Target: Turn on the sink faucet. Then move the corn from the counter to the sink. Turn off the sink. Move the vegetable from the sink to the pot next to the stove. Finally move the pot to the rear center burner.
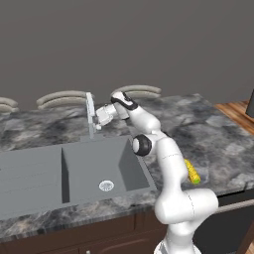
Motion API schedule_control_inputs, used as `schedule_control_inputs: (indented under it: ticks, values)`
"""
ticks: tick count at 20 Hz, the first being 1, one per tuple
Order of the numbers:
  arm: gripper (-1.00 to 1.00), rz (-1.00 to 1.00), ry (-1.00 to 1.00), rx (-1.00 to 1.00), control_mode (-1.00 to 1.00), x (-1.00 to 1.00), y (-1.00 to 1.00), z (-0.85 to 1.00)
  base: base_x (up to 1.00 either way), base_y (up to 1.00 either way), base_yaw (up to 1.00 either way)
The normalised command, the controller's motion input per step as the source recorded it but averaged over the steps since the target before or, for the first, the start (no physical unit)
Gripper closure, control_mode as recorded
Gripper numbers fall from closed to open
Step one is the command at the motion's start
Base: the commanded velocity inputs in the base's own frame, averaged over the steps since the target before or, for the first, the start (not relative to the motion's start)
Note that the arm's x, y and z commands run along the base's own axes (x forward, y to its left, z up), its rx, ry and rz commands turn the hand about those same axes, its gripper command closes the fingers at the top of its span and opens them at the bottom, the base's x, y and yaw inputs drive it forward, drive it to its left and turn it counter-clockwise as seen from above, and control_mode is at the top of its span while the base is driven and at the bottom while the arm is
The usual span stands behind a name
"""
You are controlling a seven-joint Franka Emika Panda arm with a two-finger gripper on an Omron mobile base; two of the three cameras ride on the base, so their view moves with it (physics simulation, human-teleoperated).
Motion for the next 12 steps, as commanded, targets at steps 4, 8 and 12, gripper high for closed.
schedule_control_inputs:
  ticks: [4, 8, 12]
  values:
    - [-1.0, -0.03, 0.0, 0.01, -1.0, -0.01, -0.11, 0.0, 0.0, 0.0, 0.0]
    - [-1.0, -0.04, 0.0, 0.02, -1.0, -0.17, -0.29, 0.06, 0.0, 0.0, 0.0]
    - [-1.0, -0.02, -0.01, 0.03, -1.0, -0.39, -0.29, 0.14, 0.0, 0.0, 0.0]
